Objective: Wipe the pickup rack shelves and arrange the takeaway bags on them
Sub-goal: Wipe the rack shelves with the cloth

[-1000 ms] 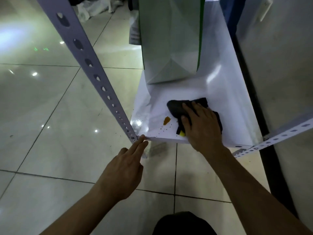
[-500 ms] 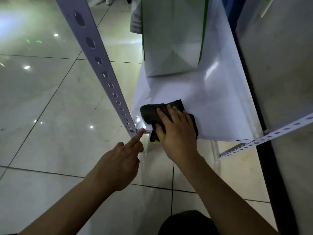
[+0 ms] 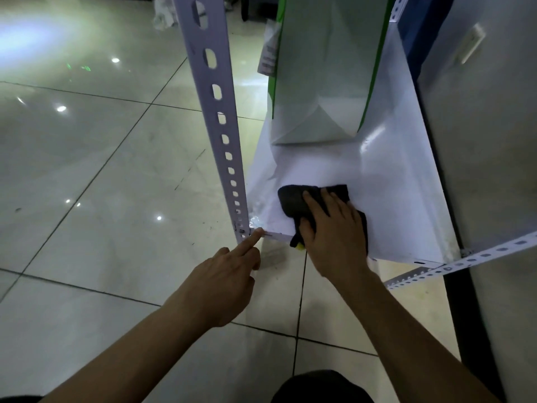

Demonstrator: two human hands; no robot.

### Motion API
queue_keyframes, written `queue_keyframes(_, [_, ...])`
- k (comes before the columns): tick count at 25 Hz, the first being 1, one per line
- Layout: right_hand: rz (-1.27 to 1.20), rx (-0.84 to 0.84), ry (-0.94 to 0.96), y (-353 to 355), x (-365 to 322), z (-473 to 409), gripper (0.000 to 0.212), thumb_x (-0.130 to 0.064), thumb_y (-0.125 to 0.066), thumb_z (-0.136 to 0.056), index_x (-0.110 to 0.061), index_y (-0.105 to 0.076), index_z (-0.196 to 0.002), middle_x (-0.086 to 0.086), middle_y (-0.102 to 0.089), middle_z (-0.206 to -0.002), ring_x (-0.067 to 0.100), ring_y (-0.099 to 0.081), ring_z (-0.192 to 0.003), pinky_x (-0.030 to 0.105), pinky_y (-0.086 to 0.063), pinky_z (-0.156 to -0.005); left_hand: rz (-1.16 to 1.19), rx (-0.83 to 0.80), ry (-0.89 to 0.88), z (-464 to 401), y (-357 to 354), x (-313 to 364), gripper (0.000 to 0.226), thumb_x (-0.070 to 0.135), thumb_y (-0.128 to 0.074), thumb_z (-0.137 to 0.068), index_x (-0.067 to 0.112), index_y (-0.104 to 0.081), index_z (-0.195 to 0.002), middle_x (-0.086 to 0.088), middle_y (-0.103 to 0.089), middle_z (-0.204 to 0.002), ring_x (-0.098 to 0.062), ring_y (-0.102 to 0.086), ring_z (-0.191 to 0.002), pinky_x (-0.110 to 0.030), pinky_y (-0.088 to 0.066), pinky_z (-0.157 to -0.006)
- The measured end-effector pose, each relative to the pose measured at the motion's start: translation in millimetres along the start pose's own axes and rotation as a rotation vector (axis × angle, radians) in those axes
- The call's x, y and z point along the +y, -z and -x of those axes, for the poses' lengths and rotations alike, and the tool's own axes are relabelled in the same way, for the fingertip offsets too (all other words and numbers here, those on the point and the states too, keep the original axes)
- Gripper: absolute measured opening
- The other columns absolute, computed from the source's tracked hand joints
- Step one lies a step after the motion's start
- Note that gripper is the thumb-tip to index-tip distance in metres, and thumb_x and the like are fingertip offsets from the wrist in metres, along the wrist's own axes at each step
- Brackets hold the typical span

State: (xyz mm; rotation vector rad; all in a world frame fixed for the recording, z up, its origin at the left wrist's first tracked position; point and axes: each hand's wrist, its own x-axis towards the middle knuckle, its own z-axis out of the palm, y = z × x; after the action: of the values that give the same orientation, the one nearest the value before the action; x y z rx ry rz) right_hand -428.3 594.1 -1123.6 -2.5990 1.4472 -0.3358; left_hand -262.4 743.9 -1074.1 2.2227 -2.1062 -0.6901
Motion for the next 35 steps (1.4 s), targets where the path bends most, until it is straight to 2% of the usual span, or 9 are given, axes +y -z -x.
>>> queue_keyframes(4, [0.025,-0.014,-0.055,-0.3,-0.5,-55.3,0.054,-0.040,-0.042,-0.102,-0.022,-0.042,-0.153,0.011,-0.042,-0.157,0.029,-0.037,-0.144,0.044,-0.029,-0.118,0.013,-0.005,0.007,-1.0,-1.2,-1.3,0.020,0.021,-0.040,-0.098,0.024,-0.048,-0.116,0.010,0.009,-0.166,-0.017,-0.056,-0.094,-0.031,-0.049,-0.077])
queue_keyframes(9, [-0.033,0.007,0.081,-13.7,-15.9,-12.1,0.053,-0.040,-0.043,-0.098,-0.024,-0.047,-0.149,0.009,-0.049,-0.152,0.028,-0.044,-0.141,0.046,-0.028,-0.119,-0.014,-0.034,-0.017,-0.4,0.1,-5.4,0.019,0.022,-0.038,-0.098,0.023,-0.048,-0.114,0.008,0.010,-0.166,-0.015,-0.056,-0.090,-0.025,-0.042,-0.071])
queue_keyframes(13, [0.011,-0.071,-0.008,-2.6,-10.3,-66.8,0.053,-0.039,-0.040,-0.103,-0.027,-0.036,-0.155,0.006,-0.038,-0.160,0.025,-0.035,-0.145,0.041,-0.023,-0.120,0.006,-0.015,-0.004,-2.1,-2.0,-3.7,0.023,0.022,-0.039,-0.098,0.025,-0.045,-0.120,0.009,0.010,-0.166,-0.015,-0.057,-0.094,-0.029,-0.049,-0.078])
queue_keyframes(16, [-0.004,-0.022,-0.025,-7.1,-22.2,-45.6,0.054,-0.040,-0.039,-0.103,-0.025,-0.036,-0.155,0.007,-0.037,-0.160,0.025,-0.032,-0.147,0.043,-0.020,-0.122,0.026,-0.004,0.022,-5.4,-1.4,-0.7,0.034,0.021,-0.038,-0.097,0.026,-0.043,-0.131,0.008,0.006,-0.166,-0.017,-0.058,-0.095,-0.032,-0.052,-0.080])
queue_keyframes(19, [-0.075,-0.007,0.019,-12.1,-27.9,-7.1,0.054,-0.041,-0.044,-0.100,-0.025,-0.043,-0.152,0.007,-0.043,-0.157,0.025,-0.037,-0.145,0.044,-0.023,-0.122,0.020,-0.004,0.023,-7.7,-1.3,-1.2,0.051,0.023,-0.038,-0.098,0.029,-0.029,-0.149,0.010,0.007,-0.166,-0.018,-0.058,-0.105,-0.034,-0.052,-0.088])
queue_keyframes(21, [-0.044,-0.032,0.034,-9.5,-17.2,-24.8,0.054,-0.042,-0.043,-0.101,-0.027,-0.041,-0.153,0.006,-0.042,-0.157,0.025,-0.038,-0.144,0.043,-0.025,-0.120,0.014,0.002,0.030,-8.5,-0.7,0.1,0.060,0.026,-0.037,-0.100,0.032,-0.015,-0.155,0.010,0.006,-0.166,-0.018,-0.055,-0.108,-0.033,-0.050,-0.092])
queue_keyframes(26, [0.022,-0.042,-0.093,-2.5,-3.3,-71.9,0.056,-0.043,-0.036,-0.103,-0.025,-0.033,-0.156,0.008,-0.035,-0.161,0.027,-0.032,-0.146,0.043,-0.021,-0.121,-0.072,0.086,0.042,-11.2,-0.8,16.1,0.063,0.036,-0.033,-0.101,0.031,-0.002,-0.156,0.001,-0.002,-0.167,-0.023,-0.049,-0.116,-0.032,-0.046,-0.093])
queue_keyframes(31, [-0.011,0.058,-0.134,-13.5,-20.9,-17.0,0.058,-0.045,-0.037,-0.099,-0.020,-0.046,-0.149,0.012,-0.048,-0.153,0.031,-0.042,-0.141,0.048,-0.029,-0.118,-0.053,0.028,0.057,-7.5,-2.2,18.7,0.067,0.041,-0.031,-0.102,0.032,0.008,-0.156,0.001,0.006,-0.167,-0.019,-0.047,-0.112,-0.027,-0.044,-0.094])
queue_keyframes(35, [0.018,0.015,-0.189,-12.9,-8.4,-49.4,0.059,-0.047,-0.038,-0.101,-0.021,-0.037,-0.155,0.012,-0.039,-0.158,0.031,-0.034,-0.146,0.049,-0.020,-0.122,0.020,0.039,0.098,-8.0,-7.9,19.2,0.072,0.041,-0.033,-0.102,0.028,0.013,-0.156,0.004,0.007,-0.166,-0.020,-0.044,-0.115,-0.031,-0.044,-0.096])
